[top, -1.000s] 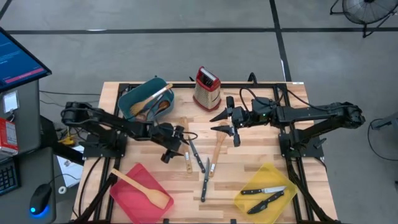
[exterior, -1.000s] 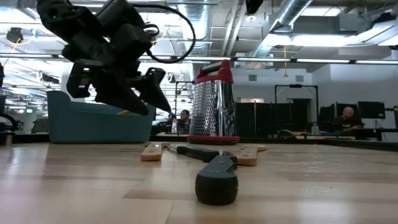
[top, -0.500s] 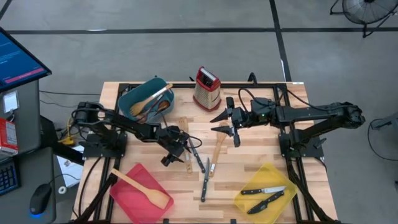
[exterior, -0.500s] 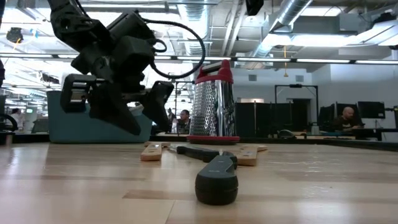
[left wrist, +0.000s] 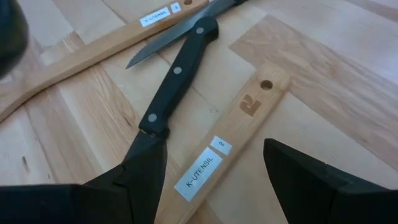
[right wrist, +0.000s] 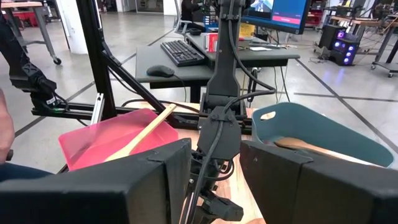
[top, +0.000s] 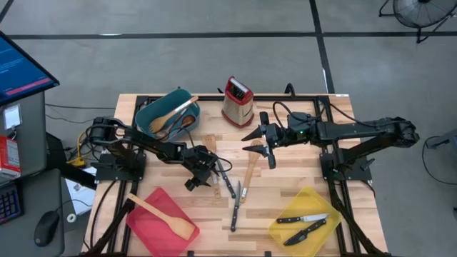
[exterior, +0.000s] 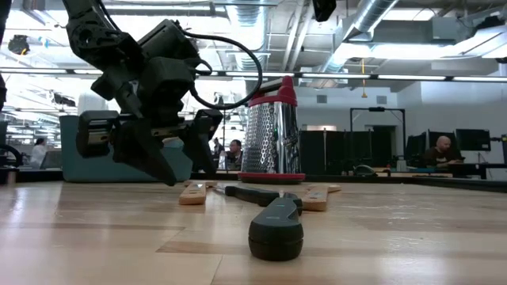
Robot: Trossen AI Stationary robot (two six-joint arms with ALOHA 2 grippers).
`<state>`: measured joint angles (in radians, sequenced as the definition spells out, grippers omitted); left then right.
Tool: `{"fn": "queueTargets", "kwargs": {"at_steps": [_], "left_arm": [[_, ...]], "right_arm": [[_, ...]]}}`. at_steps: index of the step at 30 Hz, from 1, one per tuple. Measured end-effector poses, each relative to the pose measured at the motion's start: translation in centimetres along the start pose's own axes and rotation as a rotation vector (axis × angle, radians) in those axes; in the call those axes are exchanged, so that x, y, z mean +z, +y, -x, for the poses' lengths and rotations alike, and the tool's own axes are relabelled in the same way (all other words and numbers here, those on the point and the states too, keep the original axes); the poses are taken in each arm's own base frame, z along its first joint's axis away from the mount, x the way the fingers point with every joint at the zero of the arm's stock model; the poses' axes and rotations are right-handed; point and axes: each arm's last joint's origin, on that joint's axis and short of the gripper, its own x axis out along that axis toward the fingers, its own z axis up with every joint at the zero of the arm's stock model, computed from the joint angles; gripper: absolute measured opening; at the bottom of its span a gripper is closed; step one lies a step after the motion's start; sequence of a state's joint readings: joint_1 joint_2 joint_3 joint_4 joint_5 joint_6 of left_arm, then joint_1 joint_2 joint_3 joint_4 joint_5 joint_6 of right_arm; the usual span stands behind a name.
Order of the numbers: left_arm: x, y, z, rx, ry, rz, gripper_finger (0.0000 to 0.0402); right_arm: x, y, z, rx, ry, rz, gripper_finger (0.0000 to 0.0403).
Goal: Pick & Place Kitchen Items
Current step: Put the brown wooden spatula into the pink bin
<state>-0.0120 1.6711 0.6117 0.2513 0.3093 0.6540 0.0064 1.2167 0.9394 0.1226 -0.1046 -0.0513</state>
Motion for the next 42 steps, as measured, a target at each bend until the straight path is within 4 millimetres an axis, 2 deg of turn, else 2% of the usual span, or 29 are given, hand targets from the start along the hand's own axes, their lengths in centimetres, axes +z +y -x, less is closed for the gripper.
{"fn": "queueTargets", "kwargs": {"at_steps": [5,14,19,32,36,42], "left_arm": [[0.0,0.0,0.0,0.002,0.003,-0.012,0.025],[-1.5,-0.4,-1.7,-0.066,0.029,-0.047,0.025],[-1.5,-0.4,-1.7,-0.061,0.035,-0.048,0.0247],[-1.6,-0.5,-1.7,-0.052,0.049,-0.06,0.0126],[-1.6,-0.4,-1.7,-0.042,0.053,-0.063,0.0105],[-1.4,-0.3,-1.6,-0.026,0.046,-0.057,0.0095]], "right_arm": [[0.0,-0.1,0.0,-0.003,-0.001,0.0,0.0147],[0.3,-0.8,0.1,-0.032,-0.032,-0.001,0.0147],[0.3,-1.2,0.1,-0.044,-0.033,-0.002,0.0147],[0.2,-1.2,0.1,-0.044,-0.025,-0.003,0.0147],[0.1,-1.2,0.1,-0.043,-0.02,-0.004,0.0147],[0.1,-1.1,0.1,-0.042,-0.018,-0.004,0.0147]]}}
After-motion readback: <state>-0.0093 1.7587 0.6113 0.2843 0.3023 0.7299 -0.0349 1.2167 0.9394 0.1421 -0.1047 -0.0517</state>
